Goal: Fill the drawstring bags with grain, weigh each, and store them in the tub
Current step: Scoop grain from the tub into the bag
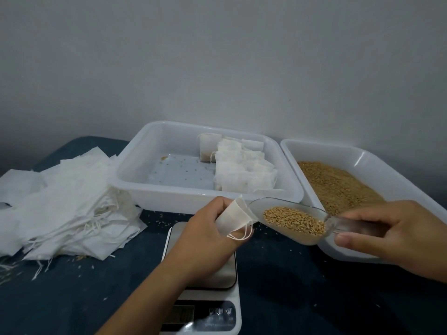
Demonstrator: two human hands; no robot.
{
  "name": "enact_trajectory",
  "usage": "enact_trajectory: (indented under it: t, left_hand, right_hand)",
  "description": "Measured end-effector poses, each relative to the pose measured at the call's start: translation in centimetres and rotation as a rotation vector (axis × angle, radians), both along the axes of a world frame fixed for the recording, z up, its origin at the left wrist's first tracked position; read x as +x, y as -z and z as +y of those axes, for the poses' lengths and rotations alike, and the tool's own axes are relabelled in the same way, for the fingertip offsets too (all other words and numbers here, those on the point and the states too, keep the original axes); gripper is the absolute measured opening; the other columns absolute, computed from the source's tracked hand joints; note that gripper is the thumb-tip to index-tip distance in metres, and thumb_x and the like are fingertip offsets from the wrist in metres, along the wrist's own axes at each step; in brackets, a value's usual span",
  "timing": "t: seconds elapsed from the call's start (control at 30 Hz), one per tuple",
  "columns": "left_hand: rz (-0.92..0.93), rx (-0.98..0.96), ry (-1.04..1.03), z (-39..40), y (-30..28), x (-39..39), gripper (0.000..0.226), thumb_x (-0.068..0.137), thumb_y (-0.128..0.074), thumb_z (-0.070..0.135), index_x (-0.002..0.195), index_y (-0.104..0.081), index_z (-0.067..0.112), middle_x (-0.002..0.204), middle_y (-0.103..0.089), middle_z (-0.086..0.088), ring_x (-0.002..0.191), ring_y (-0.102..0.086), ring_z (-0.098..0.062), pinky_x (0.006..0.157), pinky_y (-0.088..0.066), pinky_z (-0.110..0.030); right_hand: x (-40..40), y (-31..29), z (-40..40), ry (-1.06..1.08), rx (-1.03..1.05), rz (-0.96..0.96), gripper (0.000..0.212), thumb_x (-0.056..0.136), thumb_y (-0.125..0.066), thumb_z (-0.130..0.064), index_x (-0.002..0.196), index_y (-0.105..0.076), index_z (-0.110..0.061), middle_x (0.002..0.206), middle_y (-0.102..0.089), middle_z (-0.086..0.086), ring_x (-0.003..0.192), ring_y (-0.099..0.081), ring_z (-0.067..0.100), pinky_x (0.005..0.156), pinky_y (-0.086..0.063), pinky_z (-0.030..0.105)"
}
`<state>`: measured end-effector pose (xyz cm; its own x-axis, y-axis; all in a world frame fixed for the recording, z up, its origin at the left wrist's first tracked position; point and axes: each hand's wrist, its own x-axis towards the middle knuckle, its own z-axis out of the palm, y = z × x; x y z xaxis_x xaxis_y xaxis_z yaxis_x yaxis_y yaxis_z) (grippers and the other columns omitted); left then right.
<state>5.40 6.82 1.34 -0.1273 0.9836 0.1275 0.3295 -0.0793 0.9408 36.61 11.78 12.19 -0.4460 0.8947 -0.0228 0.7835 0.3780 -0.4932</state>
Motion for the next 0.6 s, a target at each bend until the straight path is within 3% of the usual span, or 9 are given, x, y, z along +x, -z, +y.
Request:
enact_trajectory:
  t: [0.2,0.4,0.53,0.6]
  left_hand:
    - [0.144,0.013,0.015,0.1,0.6,-0.1,0.026,0.081,-0.082,0.037,0.096,-0.061,0.04,0.097,-0.068,0.025,0.087,-0.064,0.003,0.065,-0.047,-0.01]
    - [0.165,0.027,0.056,0.2,0.9,-0.2,0.027,0.079,-0.08,0.028,0.099,-0.064,0.036,0.096,-0.07,0.02,0.085,-0.066,-0.003,0.067,-0.047,-0.013]
    - [0.17,0.043,0.068,0.3,0.9,-0.2,0.024,0.081,-0.08,0.032,0.098,-0.063,0.037,0.098,-0.071,0.021,0.086,-0.066,-0.002,0.068,-0.046,-0.012]
    - [0.176,0.035,0.072,0.3,0.9,-0.1,0.025,0.082,-0.08,0.035,0.1,-0.064,0.037,0.099,-0.071,0.02,0.087,-0.066,-0.002,0.07,-0.049,-0.015]
  right_hand:
    - [-1.2,-2.8,0.0,-0.075,0.093,-0.118,0.038,0.071,-0.071,-0.085,0.1,-0.075,-0.06,0.086,-0.075,-0.021,0.069,-0.071,0.004,0.059,-0.054,0.021]
    - [-3.6,-4.7,0.2,-0.127,0.104,-0.238,0.037,0.068,-0.066,-0.087,0.093,-0.075,-0.061,0.08,-0.072,-0.024,0.069,-0.068,0.005,0.058,-0.05,0.021]
    - [-4.3,-5.2,0.5,-0.168,0.083,-0.257,0.041,0.067,-0.064,-0.089,0.094,-0.075,-0.061,0.084,-0.074,-0.026,0.075,-0.07,0.005,0.063,-0.057,0.028]
    - [-4.3,-5.3,0.7,-0.17,0.077,-0.246,0.043,0.063,-0.063,-0.092,0.094,-0.074,-0.064,0.085,-0.074,-0.027,0.077,-0.071,0.004,0.063,-0.057,0.025]
